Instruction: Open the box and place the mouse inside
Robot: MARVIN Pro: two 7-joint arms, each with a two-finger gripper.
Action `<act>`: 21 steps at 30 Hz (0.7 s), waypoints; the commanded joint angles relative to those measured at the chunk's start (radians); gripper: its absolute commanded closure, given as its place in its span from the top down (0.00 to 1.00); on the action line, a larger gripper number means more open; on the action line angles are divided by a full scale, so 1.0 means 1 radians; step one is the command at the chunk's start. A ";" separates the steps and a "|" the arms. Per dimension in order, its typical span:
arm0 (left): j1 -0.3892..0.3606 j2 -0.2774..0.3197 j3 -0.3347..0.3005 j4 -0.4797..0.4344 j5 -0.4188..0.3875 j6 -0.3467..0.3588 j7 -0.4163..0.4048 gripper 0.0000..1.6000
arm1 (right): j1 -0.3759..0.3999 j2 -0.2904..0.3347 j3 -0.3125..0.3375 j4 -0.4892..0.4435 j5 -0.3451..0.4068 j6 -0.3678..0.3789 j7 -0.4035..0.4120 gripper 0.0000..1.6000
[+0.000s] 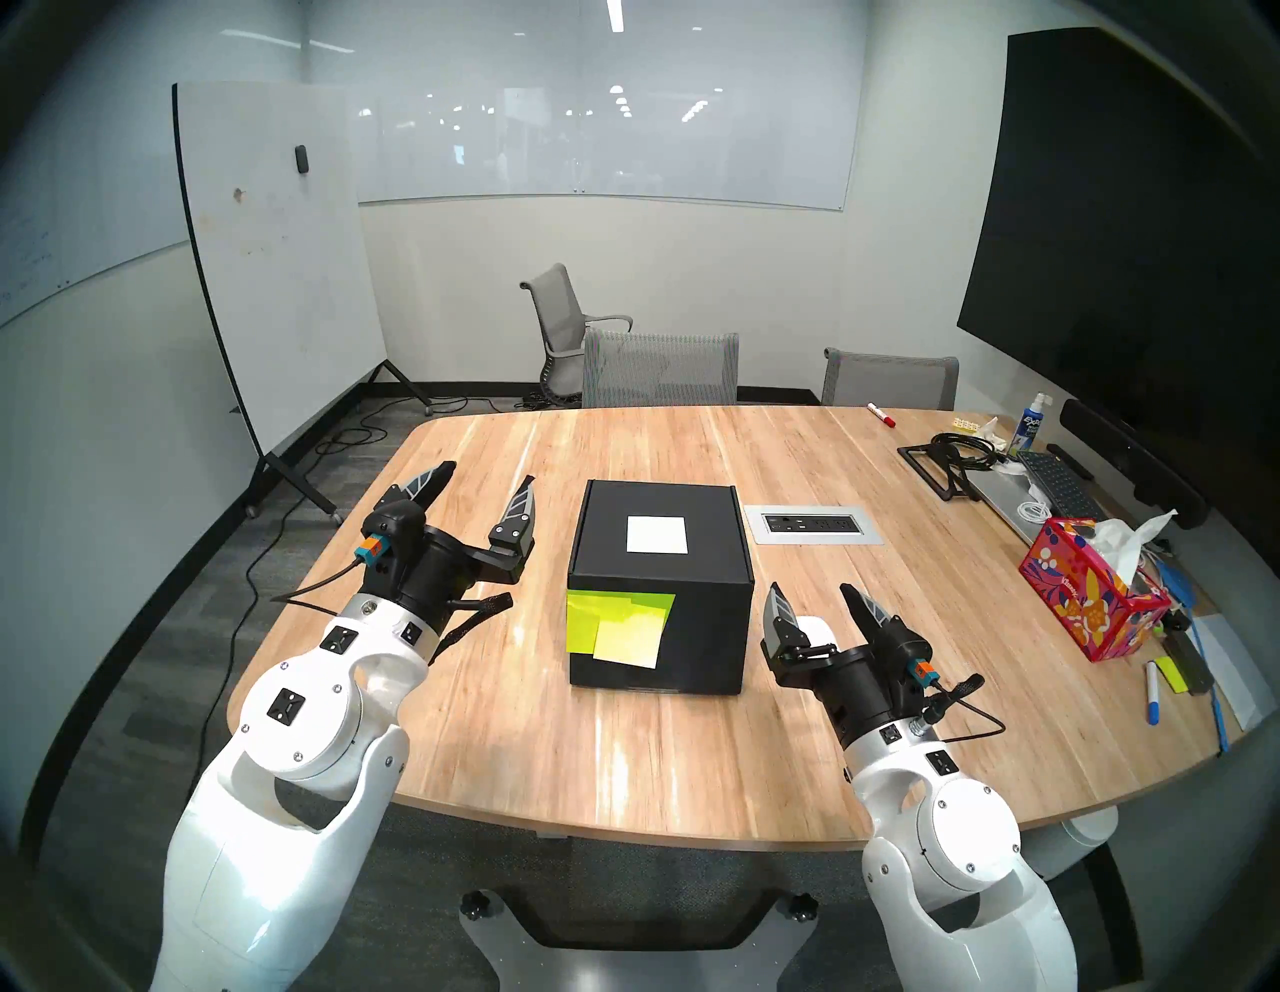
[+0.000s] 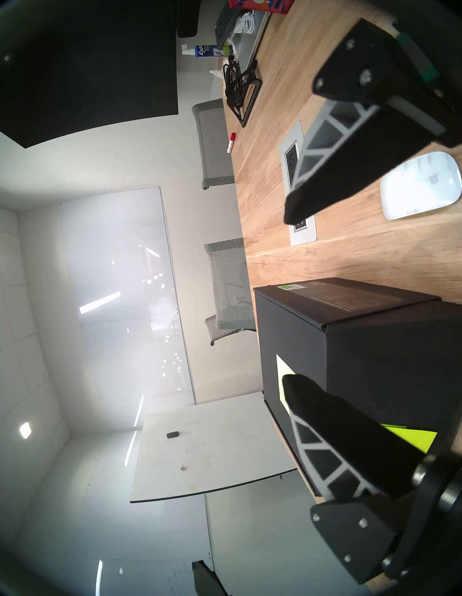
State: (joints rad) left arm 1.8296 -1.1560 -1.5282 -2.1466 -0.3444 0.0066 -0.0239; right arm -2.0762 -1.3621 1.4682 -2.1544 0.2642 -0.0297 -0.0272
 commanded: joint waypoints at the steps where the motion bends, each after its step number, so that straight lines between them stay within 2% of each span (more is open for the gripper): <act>1: -0.049 0.048 -0.038 0.030 -0.055 -0.072 -0.105 1.00 | -0.055 0.013 0.002 -0.075 0.002 0.020 0.003 1.00; 5: -0.057 0.070 -0.054 0.069 -0.074 -0.121 -0.176 1.00 | -0.083 0.017 0.011 -0.094 0.005 0.035 0.003 1.00; 9: -0.070 0.084 -0.065 0.095 -0.079 -0.138 -0.219 0.99 | -0.109 0.018 0.020 -0.113 0.007 0.044 0.000 1.00; 12: -0.084 0.087 -0.070 0.104 -0.081 -0.129 -0.231 0.81 | -0.131 0.016 0.027 -0.124 0.008 0.046 -0.004 1.00; 13: -0.088 0.088 -0.071 0.107 -0.083 -0.127 -0.234 0.77 | -0.138 0.015 0.030 -0.127 0.008 0.046 -0.006 0.94; 14: -0.091 0.090 -0.072 0.109 -0.083 -0.124 -0.238 0.64 | -0.147 0.014 0.034 -0.131 0.009 0.045 -0.007 0.84; 15: -0.093 0.091 -0.073 0.110 -0.084 -0.122 -0.240 0.50 | -0.154 0.013 0.036 -0.134 0.009 0.043 -0.008 0.68; 16: -0.094 0.093 -0.074 0.110 -0.081 -0.120 -0.241 0.49 | -0.160 0.013 0.039 -0.136 0.010 0.042 -0.008 0.50; 17: -0.095 0.094 -0.075 0.111 -0.081 -0.119 -0.243 0.35 | -0.167 0.012 0.041 -0.138 0.011 0.040 -0.009 0.45; 18: -0.096 0.094 -0.077 0.112 -0.081 -0.119 -0.245 0.00 | -0.173 0.011 0.043 -0.140 0.012 0.038 -0.011 0.36; 20: -0.096 0.096 -0.079 0.112 -0.076 -0.116 -0.245 0.00 | -0.184 0.011 0.046 -0.141 0.014 0.035 -0.012 0.16; 21: -0.095 0.098 -0.080 0.111 -0.073 -0.112 -0.244 0.00 | -0.188 0.012 0.047 -0.141 0.017 0.035 -0.012 0.00</act>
State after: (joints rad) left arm 1.7571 -1.0711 -1.5968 -2.0213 -0.4231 -0.1052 -0.2646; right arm -2.2181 -1.3435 1.5096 -2.2561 0.2768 0.0253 -0.0345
